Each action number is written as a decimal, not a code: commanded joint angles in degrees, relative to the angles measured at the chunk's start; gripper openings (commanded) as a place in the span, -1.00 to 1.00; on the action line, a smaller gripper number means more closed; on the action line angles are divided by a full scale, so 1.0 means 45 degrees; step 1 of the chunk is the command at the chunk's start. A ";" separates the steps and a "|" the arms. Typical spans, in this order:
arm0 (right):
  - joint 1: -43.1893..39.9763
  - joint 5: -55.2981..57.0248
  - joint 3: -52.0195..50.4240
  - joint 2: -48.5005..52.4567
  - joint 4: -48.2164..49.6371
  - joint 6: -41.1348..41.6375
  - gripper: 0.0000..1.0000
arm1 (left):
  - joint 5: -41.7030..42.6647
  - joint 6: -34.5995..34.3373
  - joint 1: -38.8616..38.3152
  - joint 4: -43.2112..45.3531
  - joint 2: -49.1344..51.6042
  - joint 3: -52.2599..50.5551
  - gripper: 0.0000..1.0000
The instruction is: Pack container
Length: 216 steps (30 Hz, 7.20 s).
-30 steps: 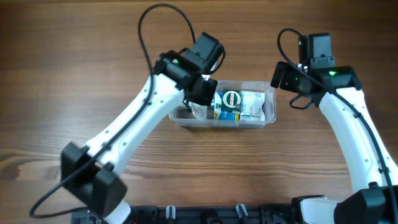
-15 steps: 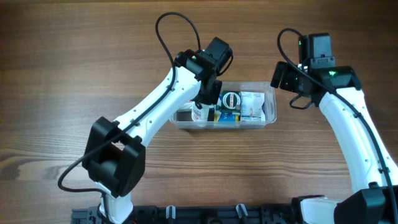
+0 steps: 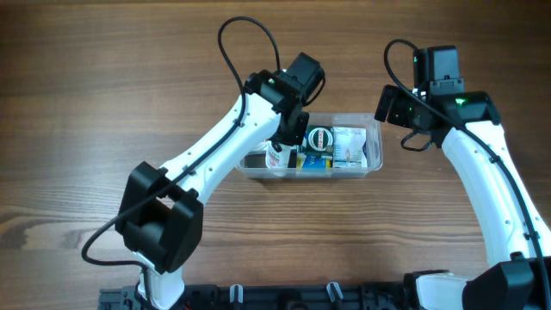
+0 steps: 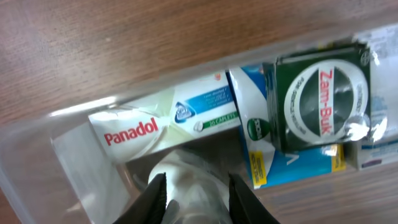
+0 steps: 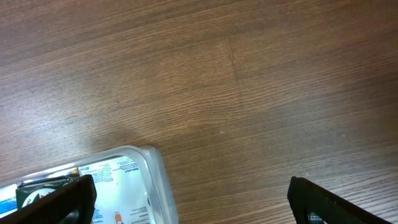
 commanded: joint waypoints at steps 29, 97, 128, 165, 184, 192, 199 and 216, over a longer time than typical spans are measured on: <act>-0.0053 0.0185 0.0121 0.0146 0.0044 -0.0053 1.00 | -0.2424 -0.0073 0.1656 -0.3502 -0.6037 -0.0034 -0.01; -0.0053 0.0185 0.0121 0.0146 0.0039 -0.0053 0.99 | 0.3245 -0.1049 0.8757 0.5872 -2.3435 -1.5965 1.00; -0.0053 0.0185 0.0121 0.0146 0.0039 -0.0053 1.00 | 0.3308 -0.1054 0.8772 0.7543 -2.4810 -1.9278 0.99; -0.0058 0.0952 -0.2754 -0.8592 0.0709 -0.1763 0.99 | 0.3308 -0.1054 0.8772 0.7538 -2.4810 -1.9278 0.99; -0.0068 -0.0073 -1.2157 -1.6932 0.3784 -0.1729 0.99 | 0.3308 -0.1054 0.8772 0.7538 -2.4810 -1.9278 1.00; -0.0311 -0.0063 -1.2891 -1.8554 0.3672 -0.1734 1.00 | 0.3313 -0.1059 0.8772 0.7538 -2.4810 -1.9278 1.00; -0.0772 -0.0068 -1.3474 -1.8943 0.3774 -0.1443 0.99 | 0.3308 -0.1059 0.8772 0.7538 -2.4810 -1.9278 0.99; -0.0782 0.0253 -1.4421 -1.8948 0.8893 -0.1073 0.99 | 0.3308 -0.1059 0.8772 0.7538 -2.4810 -1.9278 0.99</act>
